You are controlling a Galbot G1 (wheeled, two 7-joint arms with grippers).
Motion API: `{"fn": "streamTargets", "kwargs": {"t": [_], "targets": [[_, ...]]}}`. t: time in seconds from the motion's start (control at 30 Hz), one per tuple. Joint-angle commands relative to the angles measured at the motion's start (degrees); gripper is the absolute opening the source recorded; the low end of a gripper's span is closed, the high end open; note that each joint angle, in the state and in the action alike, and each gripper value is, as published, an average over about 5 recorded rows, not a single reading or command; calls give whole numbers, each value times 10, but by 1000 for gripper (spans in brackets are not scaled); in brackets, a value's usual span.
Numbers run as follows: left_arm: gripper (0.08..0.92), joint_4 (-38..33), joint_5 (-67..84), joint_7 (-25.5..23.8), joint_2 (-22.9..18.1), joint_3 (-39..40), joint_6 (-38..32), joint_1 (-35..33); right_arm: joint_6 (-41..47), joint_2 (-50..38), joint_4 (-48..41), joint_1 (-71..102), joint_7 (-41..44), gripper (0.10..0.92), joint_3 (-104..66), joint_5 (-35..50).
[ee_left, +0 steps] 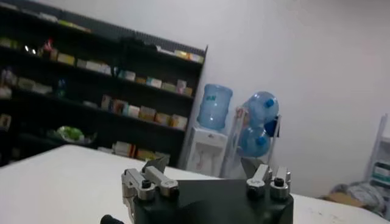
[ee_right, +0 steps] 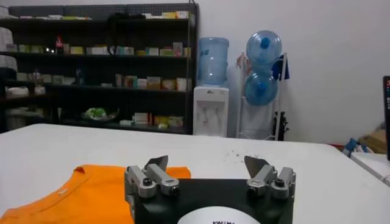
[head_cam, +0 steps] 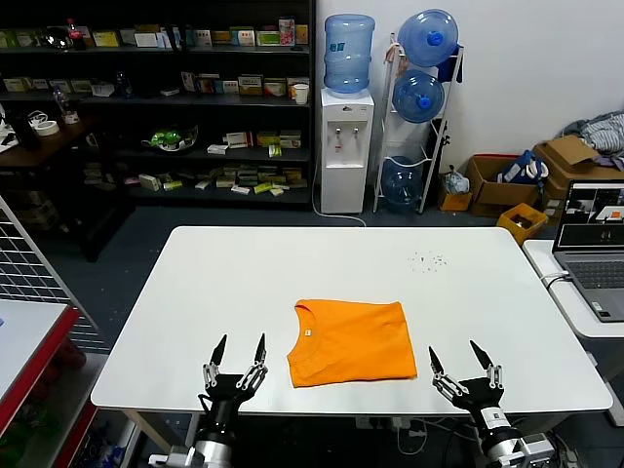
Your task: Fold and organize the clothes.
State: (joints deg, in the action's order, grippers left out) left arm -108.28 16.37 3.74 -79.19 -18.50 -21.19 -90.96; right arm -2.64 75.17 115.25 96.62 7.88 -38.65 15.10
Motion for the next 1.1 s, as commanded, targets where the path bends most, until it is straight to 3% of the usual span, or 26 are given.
{"fn": "streamTargets", "kwargs": {"t": [0.03, 0.33, 1.1], "targets": [[823, -15, -77, -64, -51, -92, -100, -85, -80, 65, -27, 3, 19, 823, -21, -39], [823, -4, -74, -59, -34, -116, -107, -84, -109, 69, -44, 5, 23, 823, -33, -45], [823, 3, -75, -47, -44, -105, -110, -77, -117, 97, -61, -4, 39, 823, -40, -57]]}}
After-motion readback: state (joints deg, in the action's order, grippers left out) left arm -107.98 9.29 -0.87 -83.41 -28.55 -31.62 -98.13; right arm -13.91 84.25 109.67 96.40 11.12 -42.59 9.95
